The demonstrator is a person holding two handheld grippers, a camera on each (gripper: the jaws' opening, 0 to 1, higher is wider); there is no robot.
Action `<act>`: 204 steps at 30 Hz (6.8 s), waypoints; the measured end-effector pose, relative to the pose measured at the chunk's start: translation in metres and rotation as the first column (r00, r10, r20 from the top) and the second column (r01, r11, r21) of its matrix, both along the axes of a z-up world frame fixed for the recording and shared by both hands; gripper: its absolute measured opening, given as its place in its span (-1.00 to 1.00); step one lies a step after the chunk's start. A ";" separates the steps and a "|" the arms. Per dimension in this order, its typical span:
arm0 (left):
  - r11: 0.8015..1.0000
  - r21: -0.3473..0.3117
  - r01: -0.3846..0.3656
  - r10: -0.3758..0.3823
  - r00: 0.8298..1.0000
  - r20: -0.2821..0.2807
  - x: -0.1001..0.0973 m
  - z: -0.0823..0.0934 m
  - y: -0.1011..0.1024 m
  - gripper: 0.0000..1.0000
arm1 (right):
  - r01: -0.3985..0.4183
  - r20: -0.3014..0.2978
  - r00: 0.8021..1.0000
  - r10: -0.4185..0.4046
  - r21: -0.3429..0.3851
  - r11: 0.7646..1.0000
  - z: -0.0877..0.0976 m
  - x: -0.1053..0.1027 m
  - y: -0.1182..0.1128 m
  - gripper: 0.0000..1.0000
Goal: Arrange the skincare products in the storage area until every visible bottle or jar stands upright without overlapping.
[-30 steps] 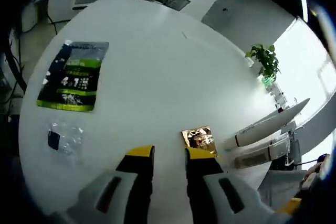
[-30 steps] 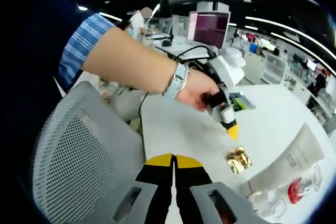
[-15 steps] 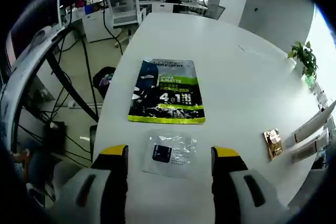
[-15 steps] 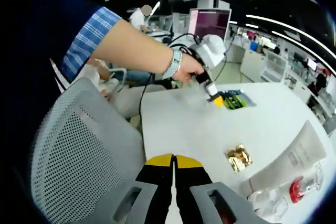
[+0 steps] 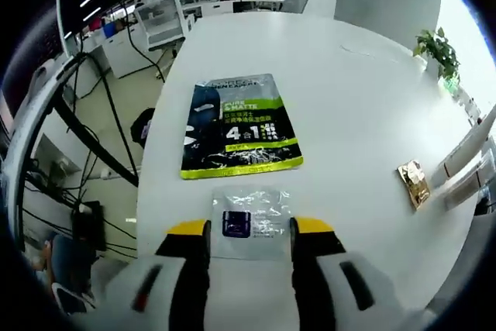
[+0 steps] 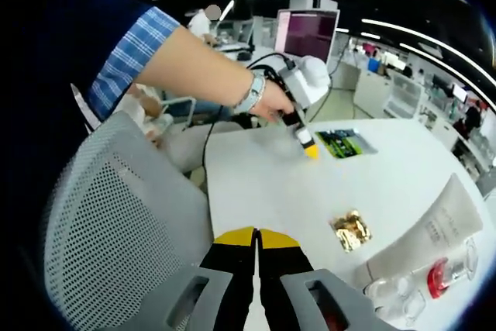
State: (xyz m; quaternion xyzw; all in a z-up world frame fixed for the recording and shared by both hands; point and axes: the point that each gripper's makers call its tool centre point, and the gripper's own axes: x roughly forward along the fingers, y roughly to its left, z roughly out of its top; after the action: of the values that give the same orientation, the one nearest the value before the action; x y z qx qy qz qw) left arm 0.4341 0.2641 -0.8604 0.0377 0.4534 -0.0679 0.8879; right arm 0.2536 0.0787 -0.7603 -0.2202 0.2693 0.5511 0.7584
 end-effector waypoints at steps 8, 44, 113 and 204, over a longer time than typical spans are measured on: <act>0.988 -0.145 -0.058 0.063 0.998 0.029 -0.003 0.015 -0.009 -0.28 | 0.041 -0.010 0.999 -0.041 0.022 0.999 0.005 0.005 -0.002 -1.00; 0.810 -0.054 0.584 -0.503 0.739 0.449 -0.121 0.155 -0.161 -0.83 | 0.541 -0.419 0.831 -0.366 0.454 0.708 0.060 0.061 -0.026 -1.00; 0.652 -0.737 0.175 -0.396 0.908 -0.135 -0.126 0.057 -0.183 -1.00 | 0.520 -0.372 0.835 -0.405 0.297 0.801 0.034 0.051 -0.028 -0.97; 0.811 -0.584 -0.025 -0.183 0.938 -0.293 -0.110 -0.008 -0.176 -1.00 | 0.548 -0.211 0.832 -0.514 0.166 0.820 0.021 0.062 -0.054 -1.00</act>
State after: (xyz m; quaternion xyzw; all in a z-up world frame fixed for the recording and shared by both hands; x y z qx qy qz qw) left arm 0.3243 0.0885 -0.8685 -0.2273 0.5534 -0.2454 0.7628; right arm 0.3156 0.0252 -0.7398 -0.0073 0.3163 0.3591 0.8780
